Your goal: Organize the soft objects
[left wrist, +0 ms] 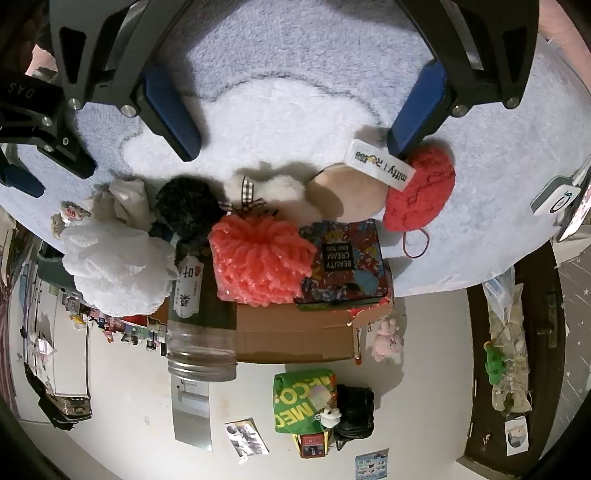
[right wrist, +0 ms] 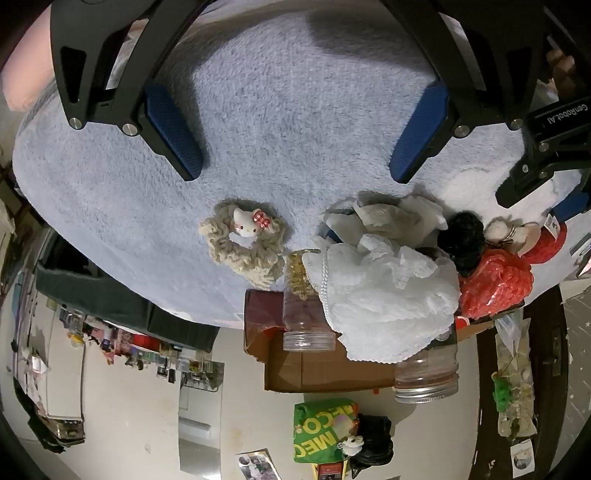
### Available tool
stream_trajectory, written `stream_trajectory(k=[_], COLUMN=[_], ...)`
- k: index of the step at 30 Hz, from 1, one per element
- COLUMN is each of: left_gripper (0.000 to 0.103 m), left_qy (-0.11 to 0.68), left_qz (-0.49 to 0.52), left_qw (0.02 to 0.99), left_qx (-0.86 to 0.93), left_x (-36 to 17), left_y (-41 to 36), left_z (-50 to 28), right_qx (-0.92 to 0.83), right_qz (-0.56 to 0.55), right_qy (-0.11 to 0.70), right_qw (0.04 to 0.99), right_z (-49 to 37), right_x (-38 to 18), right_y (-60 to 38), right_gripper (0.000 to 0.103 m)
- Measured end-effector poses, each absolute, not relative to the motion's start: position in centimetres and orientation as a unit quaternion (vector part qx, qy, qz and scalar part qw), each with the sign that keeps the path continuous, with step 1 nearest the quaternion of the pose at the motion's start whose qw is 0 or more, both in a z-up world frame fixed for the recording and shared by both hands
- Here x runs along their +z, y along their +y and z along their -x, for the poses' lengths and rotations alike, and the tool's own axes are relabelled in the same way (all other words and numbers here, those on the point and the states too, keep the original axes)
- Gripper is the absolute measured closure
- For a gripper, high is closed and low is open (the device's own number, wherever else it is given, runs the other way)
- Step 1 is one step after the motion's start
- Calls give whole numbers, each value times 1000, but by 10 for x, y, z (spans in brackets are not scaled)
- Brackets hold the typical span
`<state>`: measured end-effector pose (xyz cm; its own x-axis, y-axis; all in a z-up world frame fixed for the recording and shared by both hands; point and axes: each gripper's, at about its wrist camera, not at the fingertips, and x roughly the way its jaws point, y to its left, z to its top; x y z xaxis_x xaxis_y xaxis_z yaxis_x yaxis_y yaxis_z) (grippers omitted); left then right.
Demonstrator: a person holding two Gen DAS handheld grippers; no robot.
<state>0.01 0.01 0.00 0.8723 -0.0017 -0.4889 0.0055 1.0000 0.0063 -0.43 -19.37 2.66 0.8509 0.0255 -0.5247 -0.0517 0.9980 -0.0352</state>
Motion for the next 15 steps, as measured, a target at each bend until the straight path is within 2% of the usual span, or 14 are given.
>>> stream_trajectory(k=[15], left_gripper=[0], left_qy=[251], left_qz=[-2], left_qw=[968], left_qx=[-2], left_x=[0], left_y=[0], left_z=[0], right_qx=[20], right_qz=[25], right_qy=[275], right_qw=[961], right_z=[4], right_x=[26], right_y=[-194], right_gripper=[0])
